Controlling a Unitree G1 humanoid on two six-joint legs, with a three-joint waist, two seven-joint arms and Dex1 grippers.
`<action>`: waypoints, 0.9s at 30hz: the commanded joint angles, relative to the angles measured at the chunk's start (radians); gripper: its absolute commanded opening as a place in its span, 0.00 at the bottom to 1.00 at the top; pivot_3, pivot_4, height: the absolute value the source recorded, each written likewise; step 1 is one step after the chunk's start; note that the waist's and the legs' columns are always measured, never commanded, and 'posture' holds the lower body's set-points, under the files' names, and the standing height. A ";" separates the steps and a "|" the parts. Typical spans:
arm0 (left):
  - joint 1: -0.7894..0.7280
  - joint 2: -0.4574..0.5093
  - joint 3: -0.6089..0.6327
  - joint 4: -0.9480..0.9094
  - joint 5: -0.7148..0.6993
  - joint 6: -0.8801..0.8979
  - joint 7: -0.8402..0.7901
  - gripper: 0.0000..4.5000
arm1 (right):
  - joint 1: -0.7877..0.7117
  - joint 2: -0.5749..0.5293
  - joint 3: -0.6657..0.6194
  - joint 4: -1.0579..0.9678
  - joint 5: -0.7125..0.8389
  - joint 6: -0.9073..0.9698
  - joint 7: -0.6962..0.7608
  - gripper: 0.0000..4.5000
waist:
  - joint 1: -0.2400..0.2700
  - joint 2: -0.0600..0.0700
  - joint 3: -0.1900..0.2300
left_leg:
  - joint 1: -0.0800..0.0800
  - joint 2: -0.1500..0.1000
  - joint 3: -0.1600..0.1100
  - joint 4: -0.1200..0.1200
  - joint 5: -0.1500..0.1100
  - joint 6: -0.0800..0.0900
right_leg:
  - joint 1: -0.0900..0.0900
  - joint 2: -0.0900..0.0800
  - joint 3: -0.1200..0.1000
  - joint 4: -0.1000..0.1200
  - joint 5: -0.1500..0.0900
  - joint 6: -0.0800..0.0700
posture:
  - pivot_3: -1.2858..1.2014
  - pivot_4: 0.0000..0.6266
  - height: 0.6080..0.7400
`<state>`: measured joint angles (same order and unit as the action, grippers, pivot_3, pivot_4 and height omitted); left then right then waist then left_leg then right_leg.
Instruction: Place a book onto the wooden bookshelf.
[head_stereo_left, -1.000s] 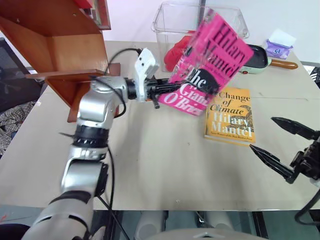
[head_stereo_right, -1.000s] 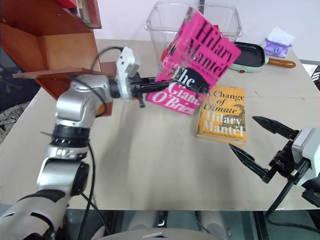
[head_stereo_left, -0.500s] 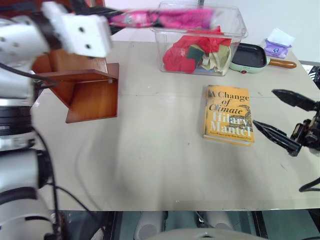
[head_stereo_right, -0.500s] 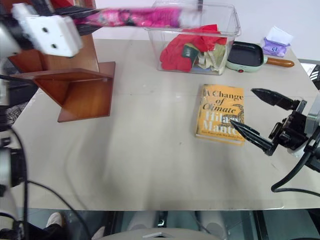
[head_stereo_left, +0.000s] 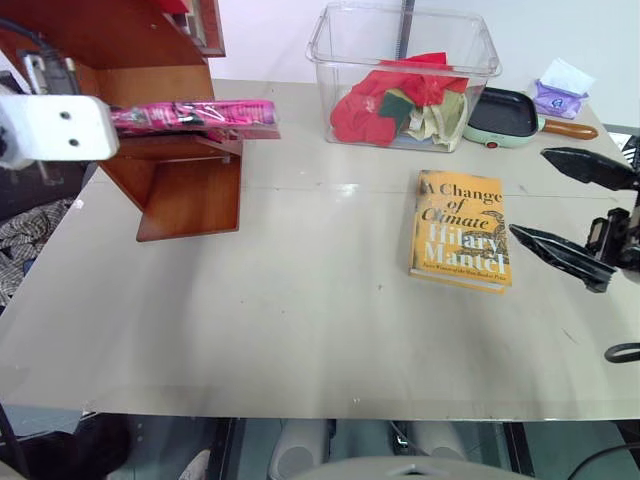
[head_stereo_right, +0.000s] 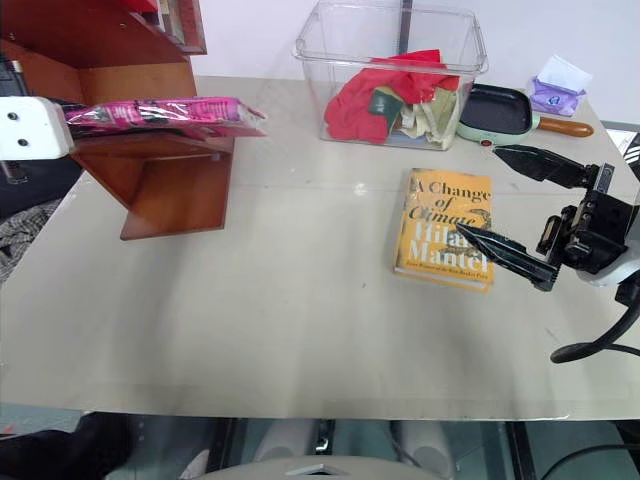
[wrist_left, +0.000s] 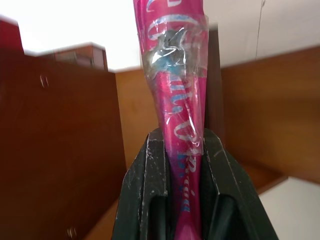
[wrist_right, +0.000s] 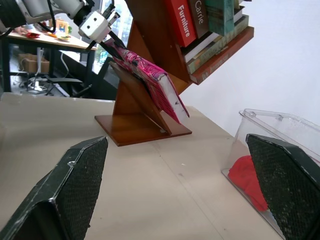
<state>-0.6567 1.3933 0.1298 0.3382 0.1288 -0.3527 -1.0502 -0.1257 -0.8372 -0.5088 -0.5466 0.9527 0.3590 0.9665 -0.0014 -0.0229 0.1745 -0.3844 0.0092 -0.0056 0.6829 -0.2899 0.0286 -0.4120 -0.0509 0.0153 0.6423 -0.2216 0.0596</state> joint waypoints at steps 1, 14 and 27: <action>-0.008 0.058 0.017 0.083 0.044 -0.048 0.050 0.02 | 0.002 -0.016 -0.029 -0.014 0.014 -0.002 0.011 1.00 | -0.002 0.000 0.000 | 0.000 0.000 0.000 0.000 0.000 0.000 | 0.000 0.000 0.000 0.000 0.000 0.000 | 0.52 0.24 1.00; -0.126 -0.004 -0.062 0.338 -0.015 -0.155 0.040 0.32 | 0.018 -0.051 -0.054 -0.021 0.039 0.019 0.040 1.00 | -0.016 0.000 0.000 | 0.004 0.002 0.003 0.000 0.000 0.000 | 0.000 0.002 0.002 0.004 0.000 0.000 | 0.52 0.24 1.00; 0.107 -0.011 0.213 -0.195 -0.417 0.334 -0.090 0.63 | -0.032 -0.017 -0.025 0.014 0.075 0.033 -0.014 1.00 | -0.007 -0.001 0.000 | 0.000 0.002 0.001 0.001 0.000 0.000 | 0.000 -0.001 0.000 0.001 0.000 0.000 | 0.52 0.24 1.00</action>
<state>-0.5657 1.3724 0.2713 0.2944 -0.2041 -0.1612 -1.1485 -0.1390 -0.8570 -0.5258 -0.5413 1.0177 0.3947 0.9533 -0.0085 -0.0239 0.1745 -0.3847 0.0114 -0.0047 0.6835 -0.2900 0.0285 -0.4122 -0.0522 0.0155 0.6431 -0.2212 0.0593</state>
